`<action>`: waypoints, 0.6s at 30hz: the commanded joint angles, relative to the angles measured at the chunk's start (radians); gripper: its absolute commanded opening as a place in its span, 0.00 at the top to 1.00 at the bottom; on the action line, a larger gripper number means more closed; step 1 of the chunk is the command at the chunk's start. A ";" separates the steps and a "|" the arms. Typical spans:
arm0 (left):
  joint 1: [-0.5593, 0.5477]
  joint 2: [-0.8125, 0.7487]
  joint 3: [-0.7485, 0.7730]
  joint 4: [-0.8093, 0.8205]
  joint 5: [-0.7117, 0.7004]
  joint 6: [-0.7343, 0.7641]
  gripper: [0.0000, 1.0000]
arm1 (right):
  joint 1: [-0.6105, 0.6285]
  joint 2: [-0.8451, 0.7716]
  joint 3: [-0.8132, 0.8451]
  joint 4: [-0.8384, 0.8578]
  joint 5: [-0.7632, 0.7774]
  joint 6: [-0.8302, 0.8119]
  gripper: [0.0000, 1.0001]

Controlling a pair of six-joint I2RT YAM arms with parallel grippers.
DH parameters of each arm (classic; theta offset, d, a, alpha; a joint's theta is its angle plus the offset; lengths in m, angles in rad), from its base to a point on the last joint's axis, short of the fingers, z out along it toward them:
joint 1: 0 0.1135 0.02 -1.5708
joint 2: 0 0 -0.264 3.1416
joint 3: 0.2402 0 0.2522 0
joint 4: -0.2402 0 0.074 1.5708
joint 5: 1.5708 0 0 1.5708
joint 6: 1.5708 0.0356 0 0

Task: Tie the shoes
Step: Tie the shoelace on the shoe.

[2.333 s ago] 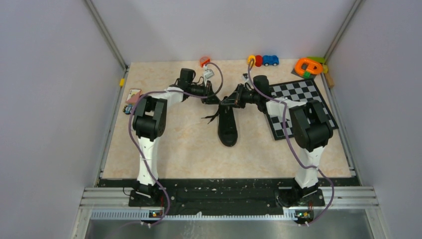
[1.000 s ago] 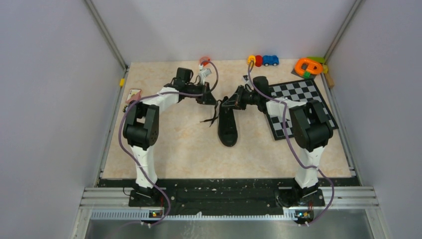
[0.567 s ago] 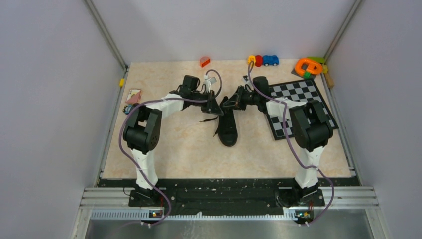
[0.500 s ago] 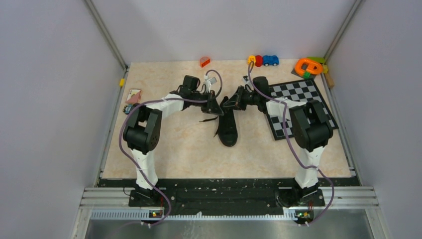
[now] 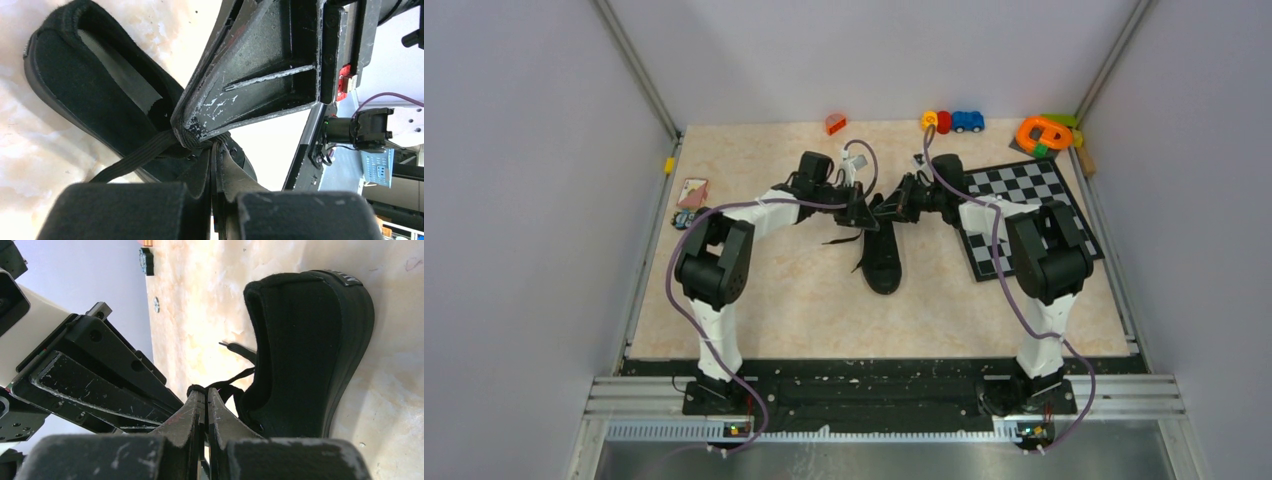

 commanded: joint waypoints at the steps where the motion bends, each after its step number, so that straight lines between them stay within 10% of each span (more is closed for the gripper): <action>1: -0.004 0.023 0.041 0.052 -0.046 0.002 1.00 | 0.004 -0.063 0.050 -0.011 0.032 0.026 1.00; 18: -0.009 0.063 -0.018 0.288 -0.025 -0.100 1.00 | 0.025 -0.069 0.058 -0.080 0.132 0.154 1.00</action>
